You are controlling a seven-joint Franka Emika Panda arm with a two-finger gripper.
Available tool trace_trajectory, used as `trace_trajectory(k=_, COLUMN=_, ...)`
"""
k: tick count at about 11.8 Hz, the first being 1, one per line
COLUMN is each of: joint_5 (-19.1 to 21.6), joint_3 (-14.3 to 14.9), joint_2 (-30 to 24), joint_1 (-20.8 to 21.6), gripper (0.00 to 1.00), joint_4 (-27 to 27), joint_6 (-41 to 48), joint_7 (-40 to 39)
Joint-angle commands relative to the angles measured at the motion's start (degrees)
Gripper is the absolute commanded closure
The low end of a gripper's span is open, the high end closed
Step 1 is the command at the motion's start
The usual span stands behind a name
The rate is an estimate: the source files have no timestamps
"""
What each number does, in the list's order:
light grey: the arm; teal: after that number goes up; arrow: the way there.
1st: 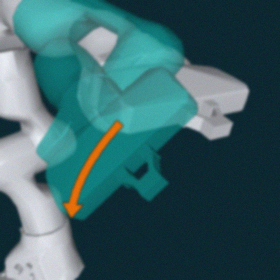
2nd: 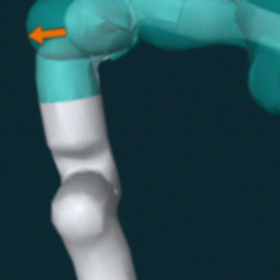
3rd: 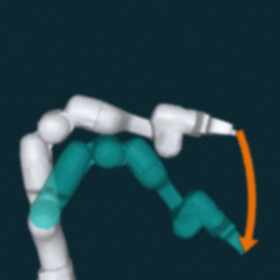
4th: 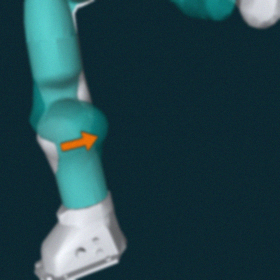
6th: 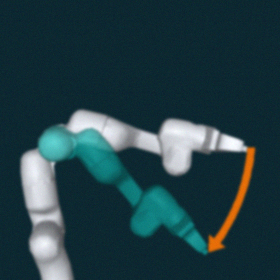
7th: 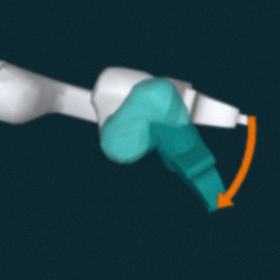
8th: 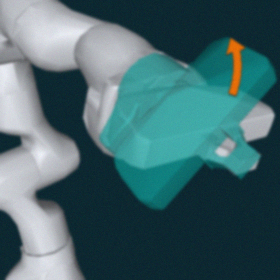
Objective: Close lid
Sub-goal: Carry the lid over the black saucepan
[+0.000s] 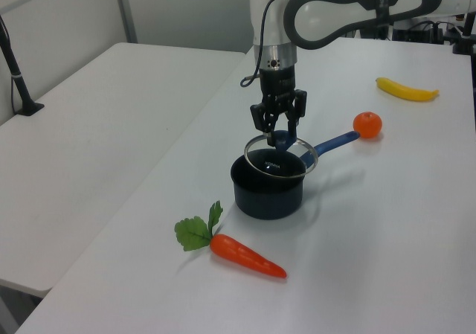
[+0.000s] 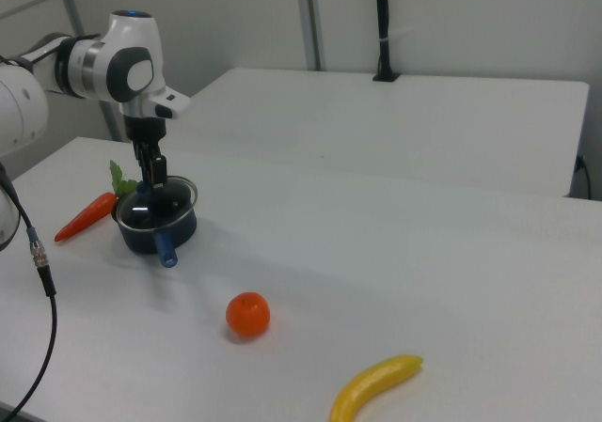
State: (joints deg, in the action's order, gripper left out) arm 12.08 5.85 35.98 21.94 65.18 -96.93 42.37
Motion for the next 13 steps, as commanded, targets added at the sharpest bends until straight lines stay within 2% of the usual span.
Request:
trace_trajectory(k=1, joint_5=1.5, joint_3=0.2, joint_2=2.2, joint_1=0.9, gripper=0.59, joint_4=-3.9, joint_6=-1.2, joint_7=2.0)
trace_trajectory(k=4, joint_5=3.0, joint_3=0.1, joint_2=2.4, joint_1=1.0, gripper=0.60, joint_4=-4.5, joint_6=-2.5, joint_7=2.0)
trace_trajectory(k=8, joint_5=3.0, joint_3=-1.4, joint_2=3.5, joint_1=1.0, gripper=0.60, joint_4=-4.6, joint_6=-4.7, joint_7=2.3)
trace_trajectory(k=13, joint_5=3.1, joint_3=-1.9, joint_2=3.6, joint_1=0.9, gripper=0.59, joint_4=-4.4, joint_6=-4.7, joint_7=1.4)
